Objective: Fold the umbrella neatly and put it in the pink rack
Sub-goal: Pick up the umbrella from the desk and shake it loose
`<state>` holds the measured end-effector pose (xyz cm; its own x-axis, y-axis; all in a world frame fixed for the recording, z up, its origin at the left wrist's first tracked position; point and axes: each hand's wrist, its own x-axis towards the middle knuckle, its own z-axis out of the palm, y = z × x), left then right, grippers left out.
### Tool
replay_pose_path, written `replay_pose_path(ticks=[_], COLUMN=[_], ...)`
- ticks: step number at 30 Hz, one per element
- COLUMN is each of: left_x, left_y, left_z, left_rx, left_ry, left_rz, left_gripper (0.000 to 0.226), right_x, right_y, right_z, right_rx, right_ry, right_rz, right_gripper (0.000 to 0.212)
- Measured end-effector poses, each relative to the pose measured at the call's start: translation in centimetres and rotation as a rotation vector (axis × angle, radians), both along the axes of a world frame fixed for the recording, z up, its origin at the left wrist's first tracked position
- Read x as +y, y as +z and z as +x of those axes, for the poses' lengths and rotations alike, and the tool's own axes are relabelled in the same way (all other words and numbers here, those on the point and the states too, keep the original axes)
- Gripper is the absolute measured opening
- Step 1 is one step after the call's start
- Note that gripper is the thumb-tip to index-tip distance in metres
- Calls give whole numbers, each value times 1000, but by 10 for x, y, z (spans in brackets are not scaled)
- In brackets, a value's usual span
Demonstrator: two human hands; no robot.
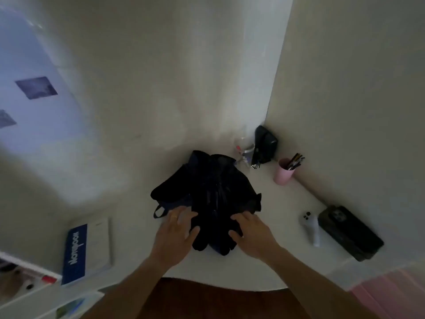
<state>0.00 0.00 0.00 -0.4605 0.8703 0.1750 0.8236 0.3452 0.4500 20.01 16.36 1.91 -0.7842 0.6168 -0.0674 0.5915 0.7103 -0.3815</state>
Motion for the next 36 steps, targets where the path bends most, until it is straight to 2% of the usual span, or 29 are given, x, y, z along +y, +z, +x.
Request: replay_pose_path(ticks=[3, 8, 13, 19, 21, 23, 26, 27, 28, 31, 32, 36], left_x=[18, 34, 36, 38, 33, 20, 6, 4, 3, 2, 2, 2], left_y=[-55, -135, -183, -215, -216, -216, -219, -220, -221, -221, -220, -221], left_z=[-2, -11, -14, -20, -19, -21, -33, -35, -35, -34, -35, -37], left_rx=[23, -41, -23, 128, 115, 99, 280, 267, 221, 169, 151, 164], left_ry=[-31, 15, -40, -83, -86, -103, -141, -131, -113, -101, -103, -48], left_rz=[61, 241, 332, 358, 330, 237, 145, 161, 176, 218, 241, 318], left_gripper=[47, 53, 59, 71, 72, 74, 76, 76, 75, 77, 77, 69], right_x=[7, 17, 24, 31, 27, 19, 4, -2, -10, -32, -35, -31], right_y=[-57, -131, -166, -158, -146, -124, -83, -72, -66, -71, -73, -77], right_z=[-16, -38, -52, -57, -59, -63, -77, -83, -90, -107, -109, -99], right_rx=[159, 403, 452, 481, 473, 473, 516, 521, 506, 421, 381, 33], right_ry=[38, 93, 15, -57, -111, -154, -119, -77, -18, 133, 140, 53], right_rz=[48, 302, 466, 550, 521, 484, 547, 578, 613, 741, 771, 791], right_gripper=[48, 42, 46, 56, 59, 69, 89, 91, 86, 34, 23, 22])
